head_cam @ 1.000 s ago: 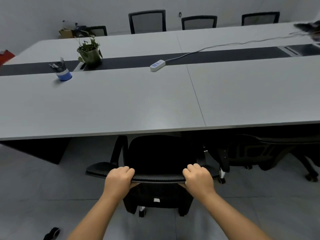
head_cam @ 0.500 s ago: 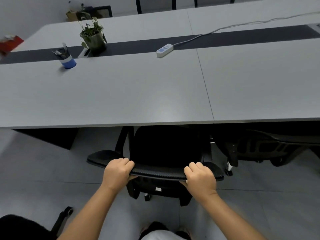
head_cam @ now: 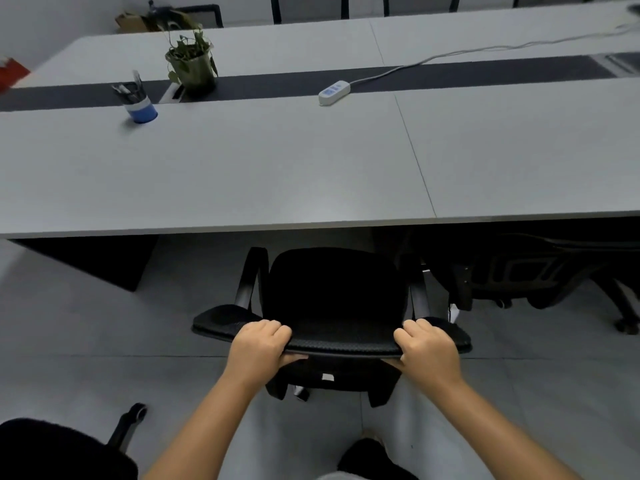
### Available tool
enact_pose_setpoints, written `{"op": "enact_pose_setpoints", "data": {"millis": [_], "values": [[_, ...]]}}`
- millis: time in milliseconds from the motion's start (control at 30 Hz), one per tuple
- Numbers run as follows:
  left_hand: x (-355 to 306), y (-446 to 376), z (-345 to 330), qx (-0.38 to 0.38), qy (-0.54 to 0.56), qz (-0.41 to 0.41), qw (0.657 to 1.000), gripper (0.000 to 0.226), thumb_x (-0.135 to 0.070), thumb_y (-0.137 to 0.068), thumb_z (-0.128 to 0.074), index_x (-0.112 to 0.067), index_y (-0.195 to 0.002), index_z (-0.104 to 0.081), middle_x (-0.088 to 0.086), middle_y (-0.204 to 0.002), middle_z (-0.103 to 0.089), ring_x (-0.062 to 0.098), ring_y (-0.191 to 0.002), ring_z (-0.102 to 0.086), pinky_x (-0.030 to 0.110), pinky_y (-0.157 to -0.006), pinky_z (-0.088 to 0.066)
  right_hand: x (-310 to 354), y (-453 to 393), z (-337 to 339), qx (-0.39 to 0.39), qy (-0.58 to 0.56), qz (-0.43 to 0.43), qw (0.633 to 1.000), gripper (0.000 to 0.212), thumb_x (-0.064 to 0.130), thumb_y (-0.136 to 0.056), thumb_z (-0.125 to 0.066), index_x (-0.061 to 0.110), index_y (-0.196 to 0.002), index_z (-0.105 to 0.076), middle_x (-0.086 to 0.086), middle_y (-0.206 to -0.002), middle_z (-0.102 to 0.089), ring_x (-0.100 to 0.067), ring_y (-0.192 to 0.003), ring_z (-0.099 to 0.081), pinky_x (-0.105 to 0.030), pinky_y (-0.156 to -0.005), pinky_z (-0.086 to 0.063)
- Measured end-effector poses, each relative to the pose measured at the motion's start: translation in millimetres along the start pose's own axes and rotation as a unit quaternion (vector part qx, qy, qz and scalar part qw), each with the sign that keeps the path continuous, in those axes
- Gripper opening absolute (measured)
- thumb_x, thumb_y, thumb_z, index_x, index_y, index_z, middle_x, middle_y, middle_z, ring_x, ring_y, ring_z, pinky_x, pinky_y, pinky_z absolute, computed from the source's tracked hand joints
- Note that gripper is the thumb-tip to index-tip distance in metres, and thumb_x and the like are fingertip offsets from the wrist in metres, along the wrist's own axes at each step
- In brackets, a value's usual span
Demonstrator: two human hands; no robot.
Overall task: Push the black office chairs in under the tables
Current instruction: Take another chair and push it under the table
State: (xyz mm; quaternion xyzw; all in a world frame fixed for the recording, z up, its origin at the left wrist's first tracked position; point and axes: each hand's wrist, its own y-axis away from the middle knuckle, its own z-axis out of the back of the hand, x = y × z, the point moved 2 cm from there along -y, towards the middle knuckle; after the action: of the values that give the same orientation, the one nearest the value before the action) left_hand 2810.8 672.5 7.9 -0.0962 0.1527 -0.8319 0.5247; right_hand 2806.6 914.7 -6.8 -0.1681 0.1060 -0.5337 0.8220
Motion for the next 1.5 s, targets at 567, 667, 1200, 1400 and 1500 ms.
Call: {"op": "enact_pose_setpoints", "data": {"millis": [567,667,1200,1400,1500], "values": [[35,57,24,-0.025,-0.047,0.037,0.998,0.081,-0.055,-0.095,-0.012,-0.011,-0.043,-0.056,0.001,-0.039,-0.050,0.016,-0.033,-0.050,0.015,-0.035,-0.039,56,-25,-12,0.037,-0.037,0.063,0.997,0.048,0.018,-0.014,-0.090,0.013,-0.039,-0.050,0.001,-0.040,-0.047,-0.016,-0.036,-0.046,-0.016,-0.033,-0.029],[30,53,18,-0.034,-0.065,0.055,0.996,0.079,-0.053,-0.095,-0.014,-0.011,-0.042,-0.054,0.001,-0.038,-0.048,0.016,-0.032,-0.047,0.016,-0.035,-0.036,43,-42,-19,0.023,-0.040,0.094,0.995,0.047,0.036,-0.038,-0.087,0.012,-0.039,-0.047,-0.001,-0.040,-0.046,-0.018,-0.036,-0.047,-0.015,-0.034,-0.028],[48,-64,-30,-0.061,-0.051,0.039,0.996,0.079,-0.054,-0.096,-0.012,-0.010,-0.043,-0.053,0.002,-0.038,-0.046,0.017,-0.032,-0.047,0.017,-0.034,-0.035,-37,-128,-47,-0.037,-0.033,0.073,0.996,0.043,0.032,-0.049,-0.081,0.010,-0.040,-0.046,-0.004,-0.040,-0.046,-0.019,-0.035,-0.045,-0.014,-0.037,-0.021],[77,-133,-48,-0.015,-0.047,0.008,0.999,0.073,-0.053,-0.094,-0.026,-0.008,-0.044,-0.054,0.003,-0.038,-0.047,0.019,-0.031,-0.045,0.016,-0.034,-0.034,-65,-163,-68,-0.009,-0.025,0.049,0.998,0.047,0.035,-0.040,-0.086,0.009,-0.039,-0.046,-0.002,-0.039,-0.045,-0.017,-0.034,-0.045,-0.012,-0.036,-0.022],[81,-161,-62,-0.002,-0.051,-0.004,0.999,0.050,-0.049,-0.065,-0.075,-0.008,-0.043,-0.054,0.003,-0.038,-0.048,0.019,-0.031,-0.046,0.015,-0.035,-0.034,-85,-178,-74,0.018,-0.023,0.034,0.999,0.050,0.028,-0.028,-0.092,0.009,-0.041,-0.048,-0.003,-0.041,-0.048,-0.018,-0.035,-0.047,-0.012,-0.035,-0.026]]}}
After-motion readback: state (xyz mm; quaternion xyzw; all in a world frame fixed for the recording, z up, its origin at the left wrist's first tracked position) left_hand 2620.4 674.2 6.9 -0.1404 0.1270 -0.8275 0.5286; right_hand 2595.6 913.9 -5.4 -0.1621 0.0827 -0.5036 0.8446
